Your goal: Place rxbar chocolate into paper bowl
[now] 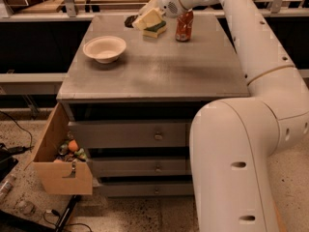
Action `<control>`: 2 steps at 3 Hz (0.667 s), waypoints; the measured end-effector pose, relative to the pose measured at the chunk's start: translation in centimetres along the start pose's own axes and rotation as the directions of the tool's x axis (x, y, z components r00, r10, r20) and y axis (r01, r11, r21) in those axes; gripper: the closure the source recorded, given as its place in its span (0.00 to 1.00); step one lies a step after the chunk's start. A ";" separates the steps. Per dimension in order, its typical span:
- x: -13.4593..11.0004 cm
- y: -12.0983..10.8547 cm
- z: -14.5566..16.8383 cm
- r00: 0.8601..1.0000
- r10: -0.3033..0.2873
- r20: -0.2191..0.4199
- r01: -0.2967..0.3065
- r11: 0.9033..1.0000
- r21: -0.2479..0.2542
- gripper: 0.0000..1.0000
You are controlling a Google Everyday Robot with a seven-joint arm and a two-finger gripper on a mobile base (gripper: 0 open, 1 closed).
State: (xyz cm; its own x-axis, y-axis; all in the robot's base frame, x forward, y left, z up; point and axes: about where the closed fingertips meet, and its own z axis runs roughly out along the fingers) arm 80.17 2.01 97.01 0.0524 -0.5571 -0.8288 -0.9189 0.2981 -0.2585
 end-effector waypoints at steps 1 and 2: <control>-0.1 0.0 0.3 1.000 0.000 0.001 0.000 1.000 -0.002 1.00; 0.0 0.4 1.1 1.000 -0.002 -0.014 0.002 1.000 -0.014 1.00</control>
Offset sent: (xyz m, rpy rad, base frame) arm -0.0015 0.0116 -0.0066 -0.0338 0.0148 0.0081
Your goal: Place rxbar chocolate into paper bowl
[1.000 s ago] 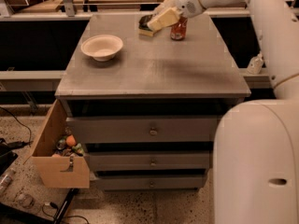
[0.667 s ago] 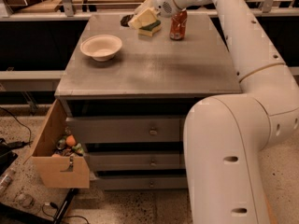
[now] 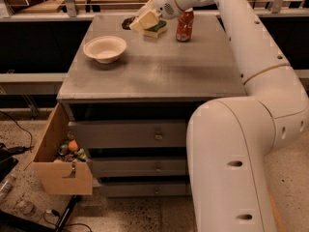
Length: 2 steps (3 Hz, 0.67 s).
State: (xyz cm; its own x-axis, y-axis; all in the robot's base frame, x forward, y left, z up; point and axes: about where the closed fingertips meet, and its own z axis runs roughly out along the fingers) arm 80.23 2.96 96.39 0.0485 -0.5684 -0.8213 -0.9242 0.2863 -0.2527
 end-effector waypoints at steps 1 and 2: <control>-0.3 1.0 2.3 0.999 -0.014 -0.039 0.012 0.999 -0.033 1.00; -0.7 2.7 6.2 0.997 -0.028 -0.074 0.021 0.995 -0.096 1.00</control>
Offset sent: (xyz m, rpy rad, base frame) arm 0.0057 0.0928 -0.0435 -0.1270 0.0905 0.1182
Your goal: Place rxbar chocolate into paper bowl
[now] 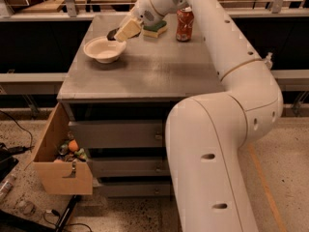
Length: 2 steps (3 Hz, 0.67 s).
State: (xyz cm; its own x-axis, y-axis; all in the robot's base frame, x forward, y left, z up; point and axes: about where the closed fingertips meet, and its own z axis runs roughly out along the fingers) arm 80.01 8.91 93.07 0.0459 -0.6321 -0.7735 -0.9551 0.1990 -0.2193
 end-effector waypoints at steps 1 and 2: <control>-0.8 0.8 2.3 1.000 -0.013 -0.010 0.012 0.999 -0.037 1.00; -1.6 1.6 5.2 1.000 -0.007 0.003 0.007 0.996 -0.084 1.00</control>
Offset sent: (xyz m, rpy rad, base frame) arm 0.0129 0.0539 -0.0081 -0.0084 0.0451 0.0802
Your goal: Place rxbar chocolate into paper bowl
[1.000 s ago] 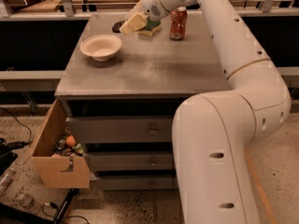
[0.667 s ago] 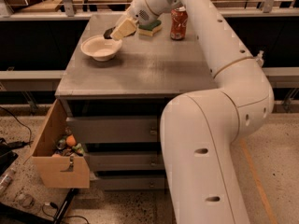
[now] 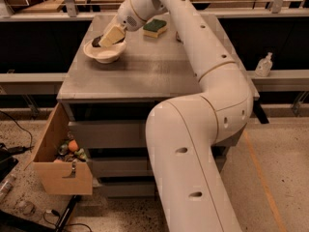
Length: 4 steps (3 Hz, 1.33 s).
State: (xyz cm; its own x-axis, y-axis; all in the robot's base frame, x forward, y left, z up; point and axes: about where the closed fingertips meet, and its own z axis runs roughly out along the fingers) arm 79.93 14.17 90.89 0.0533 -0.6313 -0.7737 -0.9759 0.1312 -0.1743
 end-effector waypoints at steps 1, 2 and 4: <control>-0.1 0.0 0.3 1.000 0.001 0.002 -0.001 1.000 -0.003 1.00; 0.0 0.1 0.7 1.000 0.002 0.002 -0.002 1.000 -0.009 0.82; 0.1 0.3 1.7 1.000 0.004 0.000 -0.004 1.000 -0.020 0.34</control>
Offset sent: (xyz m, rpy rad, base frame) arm 0.0004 0.0023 -0.0011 0.0023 0.0022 0.0022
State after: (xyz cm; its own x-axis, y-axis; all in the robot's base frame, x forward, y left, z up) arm 80.01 15.42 89.74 0.0495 -0.6310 -0.7742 -0.9802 0.1180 -0.1589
